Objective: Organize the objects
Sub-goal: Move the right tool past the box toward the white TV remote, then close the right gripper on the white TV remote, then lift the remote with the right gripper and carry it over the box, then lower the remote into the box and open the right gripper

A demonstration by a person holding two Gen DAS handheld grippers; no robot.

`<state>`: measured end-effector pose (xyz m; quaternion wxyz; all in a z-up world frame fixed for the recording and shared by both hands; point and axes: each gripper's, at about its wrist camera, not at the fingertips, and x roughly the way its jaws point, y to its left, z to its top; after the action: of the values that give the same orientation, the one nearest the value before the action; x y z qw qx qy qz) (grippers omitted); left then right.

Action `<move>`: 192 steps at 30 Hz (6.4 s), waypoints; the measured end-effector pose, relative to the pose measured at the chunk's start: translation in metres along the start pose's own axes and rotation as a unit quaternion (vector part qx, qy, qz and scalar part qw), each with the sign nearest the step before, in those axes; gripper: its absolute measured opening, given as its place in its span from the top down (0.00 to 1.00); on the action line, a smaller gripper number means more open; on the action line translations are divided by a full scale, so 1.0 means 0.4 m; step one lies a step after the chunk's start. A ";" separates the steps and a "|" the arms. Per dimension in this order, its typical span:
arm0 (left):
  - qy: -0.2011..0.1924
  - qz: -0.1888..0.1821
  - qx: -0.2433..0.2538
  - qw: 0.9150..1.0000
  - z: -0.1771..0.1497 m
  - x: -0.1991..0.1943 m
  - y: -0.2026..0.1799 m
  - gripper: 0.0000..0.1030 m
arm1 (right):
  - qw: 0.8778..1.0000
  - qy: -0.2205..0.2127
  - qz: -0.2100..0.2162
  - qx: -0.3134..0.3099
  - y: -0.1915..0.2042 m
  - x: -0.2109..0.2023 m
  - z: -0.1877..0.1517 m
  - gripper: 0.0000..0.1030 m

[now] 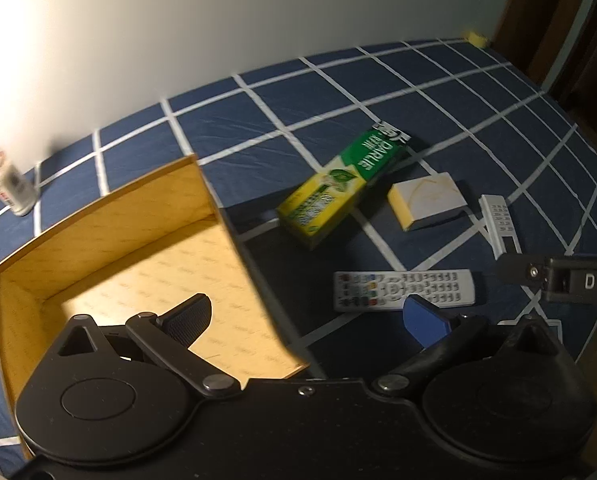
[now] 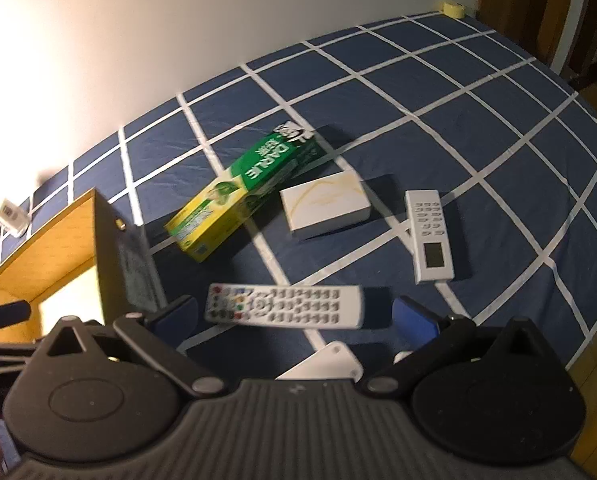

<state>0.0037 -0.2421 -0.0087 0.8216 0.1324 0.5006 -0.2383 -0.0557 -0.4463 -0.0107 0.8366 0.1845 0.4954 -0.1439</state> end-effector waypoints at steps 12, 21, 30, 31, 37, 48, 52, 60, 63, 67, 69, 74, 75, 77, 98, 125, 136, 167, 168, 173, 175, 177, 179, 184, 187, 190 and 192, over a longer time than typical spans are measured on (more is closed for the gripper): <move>0.064 -0.017 0.036 0.997 0.057 0.152 -0.117 0.00 | 0.998 0.050 0.010 0.040 -0.108 0.123 0.055 0.00; 0.114 -0.037 0.055 0.991 0.077 0.278 -0.162 0.00 | 0.993 0.099 0.013 0.062 -0.146 0.230 0.072 0.00; 0.163 -0.058 0.034 0.984 0.078 0.386 -0.143 0.00 | 0.986 0.152 0.019 0.062 -0.131 0.343 0.084 0.00; 0.167 -0.060 0.032 0.984 0.076 0.395 -0.140 0.00 | 0.985 0.157 0.019 0.062 -0.128 0.354 0.084 0.00; 0.189 -0.074 0.015 0.979 0.066 0.439 -0.118 0.00 | 0.981 0.184 0.022 0.049 -0.104 0.412 0.090 0.02; 0.210 -0.105 0.004 0.972 0.048 0.487 -0.105 0.00 | 0.976 0.212 0.016 0.046 -0.092 0.461 0.075 0.02; 0.217 -0.111 0.004 0.970 0.041 0.498 -0.110 0.00 | 0.975 0.216 0.017 0.044 -0.085 0.468 0.070 0.03; 0.218 -0.115 -0.004 0.969 0.038 0.511 -0.110 0.02 | 0.976 0.216 0.005 0.030 -0.080 0.478 0.066 0.12; 0.219 -0.114 -0.002 0.969 0.037 0.517 -0.112 0.02 | 0.976 0.217 0.005 0.028 -0.081 0.481 0.065 0.13; 0.219 -0.112 -0.003 0.969 0.037 0.521 -0.111 0.02 | 0.976 0.215 0.008 0.028 -0.085 0.484 0.065 0.13; 0.220 -0.111 -0.003 0.969 0.037 0.526 -0.112 0.02 | 0.976 0.214 0.011 0.028 -0.089 0.486 0.066 0.13; 0.220 -0.107 0.000 0.970 0.037 0.527 -0.110 0.02 | 0.977 0.210 0.014 0.023 -0.091 0.484 0.067 0.14; 0.220 -0.107 -0.001 0.970 0.038 0.526 -0.109 0.02 | 0.977 0.210 0.014 0.023 -0.092 0.484 0.067 0.14; 0.220 -0.107 -0.003 0.970 0.038 0.524 -0.107 0.03 | 0.978 0.209 0.015 0.023 -0.094 0.483 0.068 0.14; 0.145 -0.085 -0.008 0.986 0.058 0.330 -0.116 0.04 | 0.990 0.132 0.040 -0.004 -0.053 0.308 0.080 0.14; 0.040 -0.015 -0.075 0.996 -0.026 0.031 0.049 0.04 | 0.989 0.043 0.104 -0.092 0.178 0.086 0.026 0.14; 0.029 0.024 -0.138 0.990 -0.103 -0.037 0.227 0.04 | 0.976 0.049 0.142 -0.158 0.385 0.085 -0.020 0.14; 0.055 0.040 -0.226 0.972 -0.101 0.138 0.609 0.04 | 0.955 0.098 0.156 -0.234 0.774 0.358 0.020 0.14; 0.057 0.039 -0.226 0.972 -0.098 0.149 0.616 0.04 | 0.955 0.100 0.155 -0.234 0.779 0.371 0.024 0.14; 0.064 0.033 -0.229 0.971 -0.086 0.199 0.652 0.04 | 0.955 0.108 0.149 -0.233 0.799 0.427 0.040 0.14; 0.067 0.031 -0.230 0.970 -0.085 0.217 0.663 0.04 | 0.955 0.112 0.147 -0.233 0.807 0.447 0.044 0.14; 0.070 0.030 -0.232 0.970 -0.083 0.233 0.675 0.04 | 0.954 0.115 0.146 -0.234 0.813 0.465 0.046 0.14; 0.074 0.030 -0.236 0.968 -0.083 0.249 0.683 0.04 | 0.954 0.119 0.145 -0.235 0.820 0.484 0.048 0.14; 0.080 0.027 -0.244 0.966 -0.085 0.285 0.701 0.04 | 0.952 0.128 0.142 -0.240 0.836 0.528 0.053 0.14; 0.084 0.026 -0.246 0.965 -0.082 0.306 0.708 0.04 | 0.951 0.133 0.140 -0.240 0.844 0.550 0.059 0.14; 0.087 0.025 -0.246 0.965 -0.078 0.324 0.716 0.04 | 0.952 0.136 0.138 -0.238 0.848 0.568 0.065 0.14; 0.088 0.024 -0.246 0.965 -0.074 0.336 0.721 0.04 | 0.952 0.138 0.137 -0.237 0.850 0.580 0.069 0.14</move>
<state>0.1841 -0.0180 -0.1476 0.7871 -0.0410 0.6108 -0.0754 0.2183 -0.1696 -0.1469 0.7911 0.0654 0.5961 0.1206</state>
